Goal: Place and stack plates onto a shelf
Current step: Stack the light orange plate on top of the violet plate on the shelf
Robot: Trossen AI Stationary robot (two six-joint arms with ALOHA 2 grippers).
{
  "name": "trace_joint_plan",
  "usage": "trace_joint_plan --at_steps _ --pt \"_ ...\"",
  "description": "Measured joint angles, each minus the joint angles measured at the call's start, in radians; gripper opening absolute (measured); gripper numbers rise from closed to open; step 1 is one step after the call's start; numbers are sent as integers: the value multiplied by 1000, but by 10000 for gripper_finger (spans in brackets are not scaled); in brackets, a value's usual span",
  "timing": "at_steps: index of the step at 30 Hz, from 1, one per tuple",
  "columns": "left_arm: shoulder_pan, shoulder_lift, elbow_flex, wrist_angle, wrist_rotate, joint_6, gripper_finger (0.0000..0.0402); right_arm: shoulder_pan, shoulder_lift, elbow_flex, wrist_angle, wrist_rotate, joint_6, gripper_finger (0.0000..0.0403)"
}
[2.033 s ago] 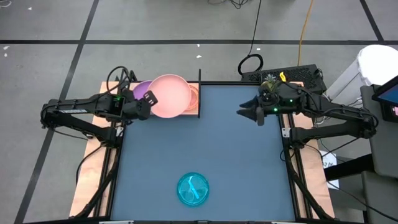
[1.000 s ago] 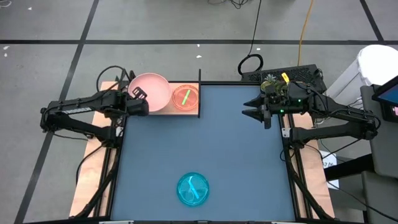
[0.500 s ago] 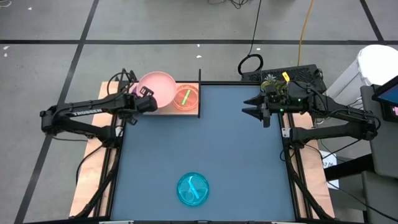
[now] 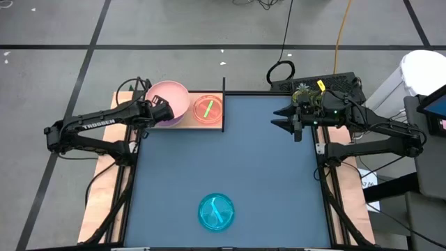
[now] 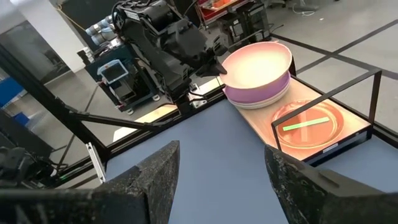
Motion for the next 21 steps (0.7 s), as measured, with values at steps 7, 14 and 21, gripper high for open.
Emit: trace_joint_plan --at_steps 7,14,21 --pt "9 0 0 -44 20 0 10 0 0 0 1 22 6 215" --pt "12 0 0 -96 43 0 35 0 0 0 2 24 12 215" --pt "11 0 0 -115 49 -7 43 0 0 0 2 24 37 215"
